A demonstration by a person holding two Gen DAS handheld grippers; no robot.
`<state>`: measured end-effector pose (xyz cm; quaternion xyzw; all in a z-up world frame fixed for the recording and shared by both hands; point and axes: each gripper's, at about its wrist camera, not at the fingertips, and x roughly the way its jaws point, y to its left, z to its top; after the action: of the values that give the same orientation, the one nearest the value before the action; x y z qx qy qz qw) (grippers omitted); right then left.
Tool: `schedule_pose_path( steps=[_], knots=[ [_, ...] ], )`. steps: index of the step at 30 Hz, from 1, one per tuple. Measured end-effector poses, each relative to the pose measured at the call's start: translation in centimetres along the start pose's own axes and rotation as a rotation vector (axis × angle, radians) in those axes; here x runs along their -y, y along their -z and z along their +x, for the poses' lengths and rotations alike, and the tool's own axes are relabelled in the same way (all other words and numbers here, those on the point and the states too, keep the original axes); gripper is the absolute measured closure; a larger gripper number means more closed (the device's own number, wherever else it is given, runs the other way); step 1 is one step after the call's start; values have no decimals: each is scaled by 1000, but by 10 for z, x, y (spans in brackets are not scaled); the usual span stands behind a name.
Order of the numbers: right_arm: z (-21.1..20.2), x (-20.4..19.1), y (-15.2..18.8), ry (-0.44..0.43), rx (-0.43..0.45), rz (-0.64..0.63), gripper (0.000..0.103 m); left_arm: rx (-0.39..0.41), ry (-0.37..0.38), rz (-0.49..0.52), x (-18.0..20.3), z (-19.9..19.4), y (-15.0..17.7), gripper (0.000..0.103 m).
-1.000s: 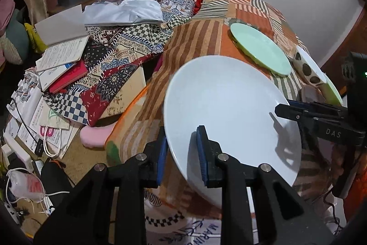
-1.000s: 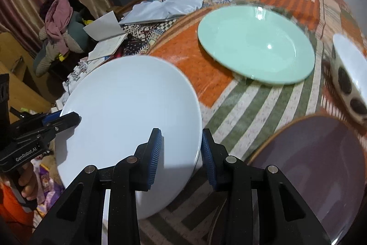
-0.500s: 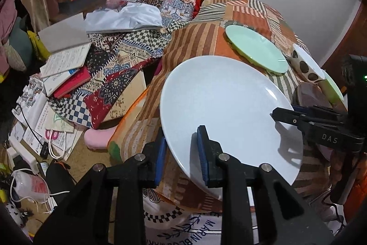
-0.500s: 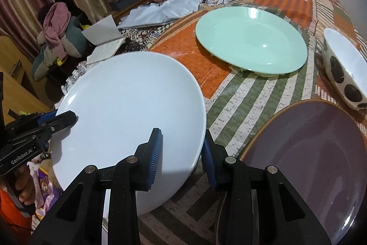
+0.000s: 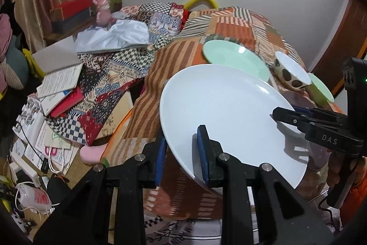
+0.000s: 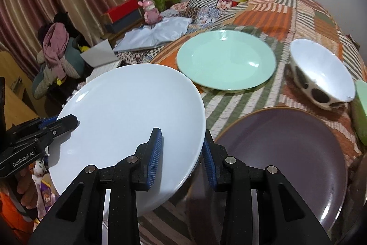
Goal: Organize plates and bowls
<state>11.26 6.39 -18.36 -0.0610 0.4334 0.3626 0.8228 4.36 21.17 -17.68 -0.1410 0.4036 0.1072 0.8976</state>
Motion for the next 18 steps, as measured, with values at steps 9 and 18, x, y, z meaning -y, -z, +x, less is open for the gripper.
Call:
schedule_pose_path(
  steps=[9,18],
  knots=[
    [-29,21,9,26,53,33,71,26,34,43,33,-7,-4,78],
    [-50,44,19,43,92,81,71,25,64,78,66,-4,-6,77]
  ],
)
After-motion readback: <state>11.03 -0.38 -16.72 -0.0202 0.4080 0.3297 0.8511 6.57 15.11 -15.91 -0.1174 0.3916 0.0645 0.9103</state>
